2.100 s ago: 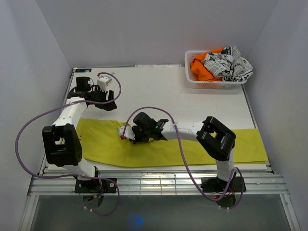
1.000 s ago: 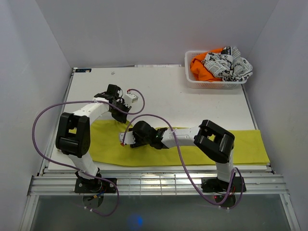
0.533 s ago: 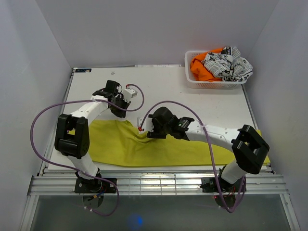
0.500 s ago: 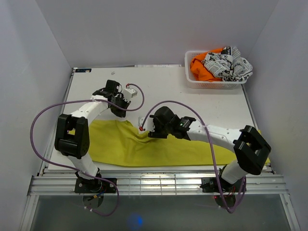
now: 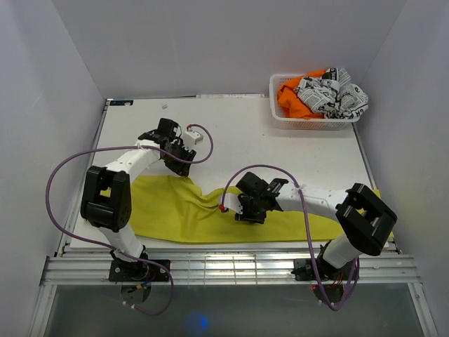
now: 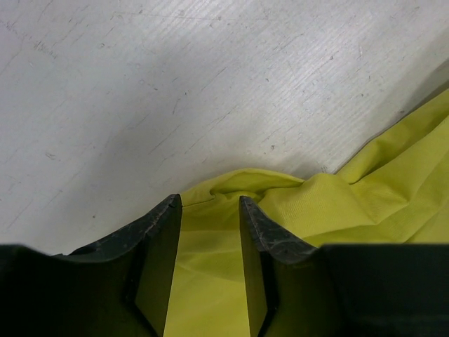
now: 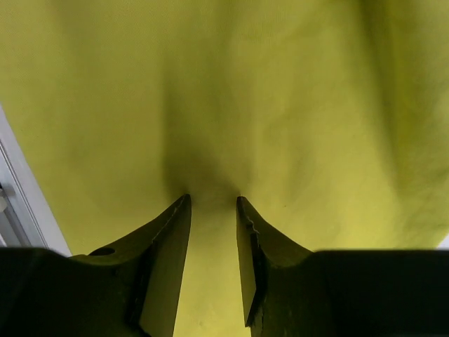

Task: Fold and stack the trousers
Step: Fold the trousers

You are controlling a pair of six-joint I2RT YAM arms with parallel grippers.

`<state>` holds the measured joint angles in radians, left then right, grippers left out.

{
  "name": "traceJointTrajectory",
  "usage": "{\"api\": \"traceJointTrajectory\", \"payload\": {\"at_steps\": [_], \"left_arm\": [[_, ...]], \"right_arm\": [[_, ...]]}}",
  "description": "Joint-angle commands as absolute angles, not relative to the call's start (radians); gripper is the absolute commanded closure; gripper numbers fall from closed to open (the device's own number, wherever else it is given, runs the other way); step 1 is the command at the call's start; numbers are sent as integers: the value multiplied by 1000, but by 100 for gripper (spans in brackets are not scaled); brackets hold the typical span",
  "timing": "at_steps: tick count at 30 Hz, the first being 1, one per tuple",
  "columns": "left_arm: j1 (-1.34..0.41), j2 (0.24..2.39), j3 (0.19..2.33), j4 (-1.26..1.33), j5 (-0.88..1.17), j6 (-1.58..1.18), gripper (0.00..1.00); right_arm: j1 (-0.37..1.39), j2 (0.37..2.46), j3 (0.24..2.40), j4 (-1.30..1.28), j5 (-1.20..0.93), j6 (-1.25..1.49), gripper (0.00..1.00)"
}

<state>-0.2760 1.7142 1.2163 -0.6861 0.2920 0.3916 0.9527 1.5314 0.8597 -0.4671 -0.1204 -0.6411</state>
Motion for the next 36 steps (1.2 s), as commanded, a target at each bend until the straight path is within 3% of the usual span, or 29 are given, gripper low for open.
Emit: {"api": "traceJointTrajectory", "payload": {"at_steps": [1, 8, 14, 18, 27, 36], "left_arm": [[-290, 1716, 1209, -667, 273, 371, 52], [-293, 1773, 1227, -660, 235, 364, 66], [-293, 1767, 1216, -675, 247, 377, 64], [-293, 1773, 1232, -673, 230, 377, 100], [-233, 1835, 1405, -586, 91, 396, 100], [-210, 1904, 1514, -506, 100, 410, 100]], "right_arm": [[934, 1535, 836, -477, -146, -618, 62], [933, 1562, 821, -476, -137, -606, 63], [933, 1577, 813, -476, -132, -601, 64], [933, 1583, 807, -476, -127, -604, 66], [933, 1592, 776, -486, -94, -615, 67], [933, 1598, 762, -486, -100, -620, 68]]}}
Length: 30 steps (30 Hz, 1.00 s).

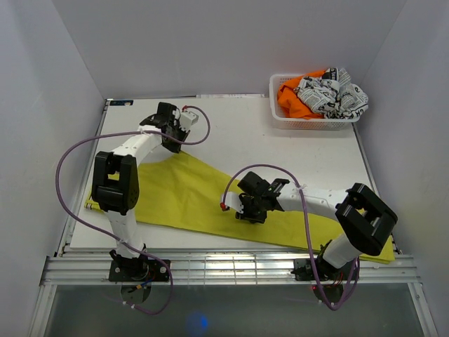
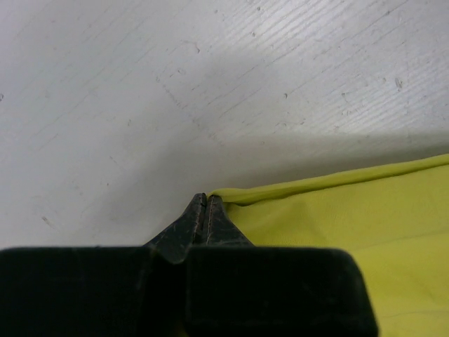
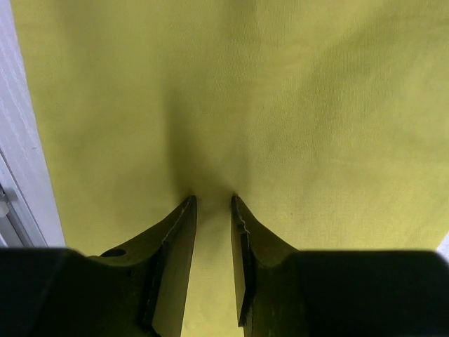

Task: Fold and stack the trousers
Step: Fold the trousers

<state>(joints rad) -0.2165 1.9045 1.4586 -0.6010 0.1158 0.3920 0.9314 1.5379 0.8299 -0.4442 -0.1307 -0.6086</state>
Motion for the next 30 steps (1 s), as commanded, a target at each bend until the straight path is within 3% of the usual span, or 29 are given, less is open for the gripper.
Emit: {"api": "traceJointTrajectory", "payload": {"at_steps": [1, 3, 5, 6, 8, 9, 15, 22, 30], "left_arm": [[-210, 1919, 1517, -499, 107, 410, 100], [-210, 1940, 1542, -494, 100, 403, 96], [-201, 1957, 1566, -491, 81, 391, 77], [-193, 1953, 1568, -488, 81, 379, 50], [-164, 1916, 1571, -486, 87, 374, 9], [-152, 1898, 1571, -488, 95, 374, 2], [-26, 1697, 1458, -615, 243, 411, 2], [67, 1531, 1097, -672, 275, 486, 2], [211, 1543, 910, -606, 206, 488, 3]], "right_arm": [[933, 1600, 762, -488, -98, -621, 68], [933, 1597, 770, -488, -89, -623, 69], [930, 1588, 781, -488, -66, -623, 68], [925, 1582, 799, -491, -61, -623, 66], [894, 1565, 831, -505, -58, -617, 61], [879, 1563, 853, -514, -58, -615, 59], [750, 1582, 1064, -627, -162, -588, 38], [713, 1644, 1095, -695, -236, -554, 37], [617, 1900, 1130, -608, -235, -554, 40]]}}
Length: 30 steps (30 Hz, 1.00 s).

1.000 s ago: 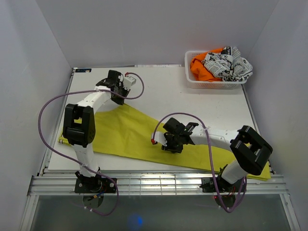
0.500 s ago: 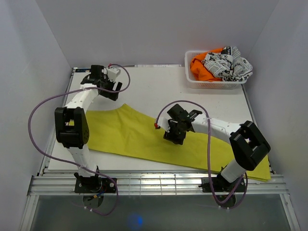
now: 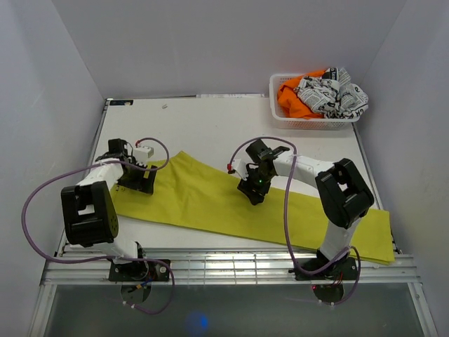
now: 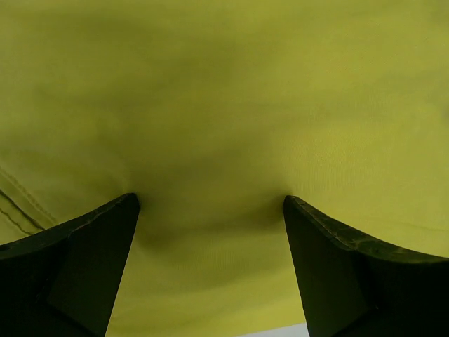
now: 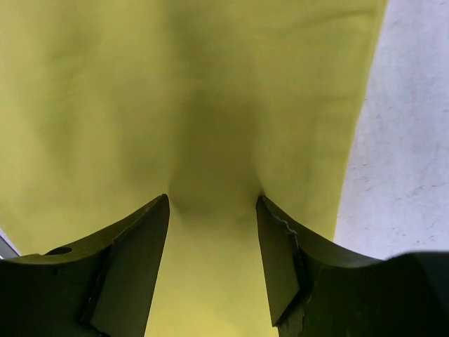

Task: Fold and stack the trousers
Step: Fold the trousers

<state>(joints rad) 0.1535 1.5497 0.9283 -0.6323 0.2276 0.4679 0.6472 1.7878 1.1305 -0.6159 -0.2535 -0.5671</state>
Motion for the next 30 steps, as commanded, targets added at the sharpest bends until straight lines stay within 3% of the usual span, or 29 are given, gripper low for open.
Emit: {"api": "traceJointTrajectory", "payload": {"at_steps": [1, 9, 13, 16, 23, 30], "left_arm": [[250, 1549, 904, -601, 201, 492, 5], [423, 1617, 945, -600, 133, 554, 12], [454, 1609, 1012, -627, 146, 587, 8], [453, 1557, 1058, -663, 216, 609, 2], [434, 1447, 1066, -687, 299, 604, 2], [410, 1393, 1045, -695, 354, 572, 2]], "right_arm": [[611, 1945, 1152, -598, -226, -557, 40], [609, 2066, 1463, -643, -233, -561, 37], [582, 1938, 1459, -678, -268, -525, 30], [482, 1721, 1379, -686, -305, -465, 29], [-119, 1445, 1198, -707, -324, -432, 32], [-521, 1528, 1186, -795, -390, -503, 34]]}}
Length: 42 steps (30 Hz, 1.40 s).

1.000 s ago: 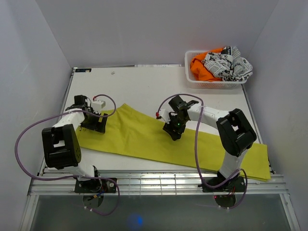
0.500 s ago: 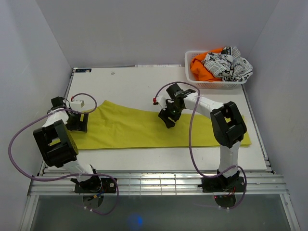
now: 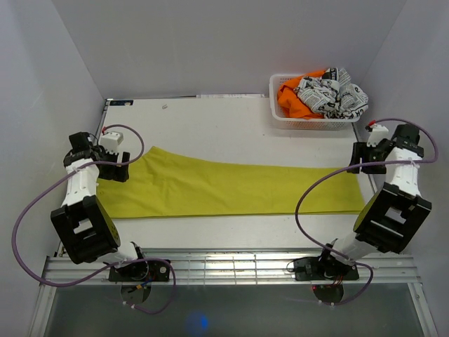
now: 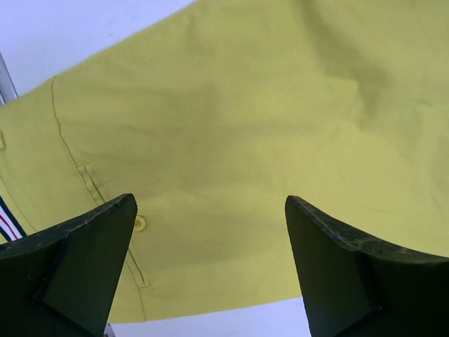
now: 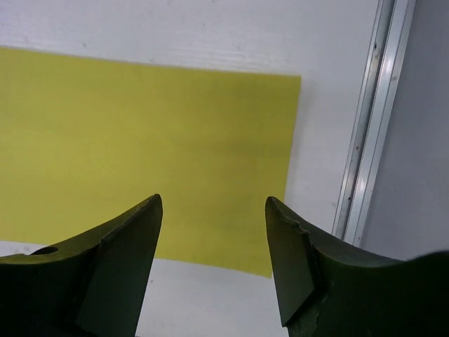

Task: Fold and stack the trousers
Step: Fold the trousers

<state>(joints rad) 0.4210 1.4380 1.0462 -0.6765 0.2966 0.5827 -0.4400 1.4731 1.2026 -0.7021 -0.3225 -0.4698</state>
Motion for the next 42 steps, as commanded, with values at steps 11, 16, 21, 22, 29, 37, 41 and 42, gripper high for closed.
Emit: {"api": "traceJointTrajectory", "payload": {"at_steps": [11, 16, 21, 22, 29, 37, 41, 42], "left_arm": [[388, 1384, 1081, -727, 356, 549, 2], [385, 1390, 1094, -729, 353, 538, 2], [379, 1390, 1097, -735, 353, 535, 2], [377, 1390, 1095, -733, 353, 535, 2], [376, 1390, 1086, -733, 356, 534, 2], [376, 1402, 1085, -723, 353, 525, 2], [376, 1407, 1081, -715, 351, 525, 2], [377, 1407, 1081, -715, 351, 525, 2]], "right_arm": [[-655, 1690, 1040, -673, -371, -571, 34], [-655, 1715, 971, -624, -367, -574, 31], [-658, 1695, 948, -618, -365, -591, 31], [-657, 1680, 950, -620, -367, -592, 31], [-672, 1578, 1035, -595, -299, -594, 28], [-680, 1669, 1037, -621, -299, -598, 27], [-678, 1719, 991, -627, -339, -604, 30], [-677, 1741, 983, -632, -350, -604, 31]]}}
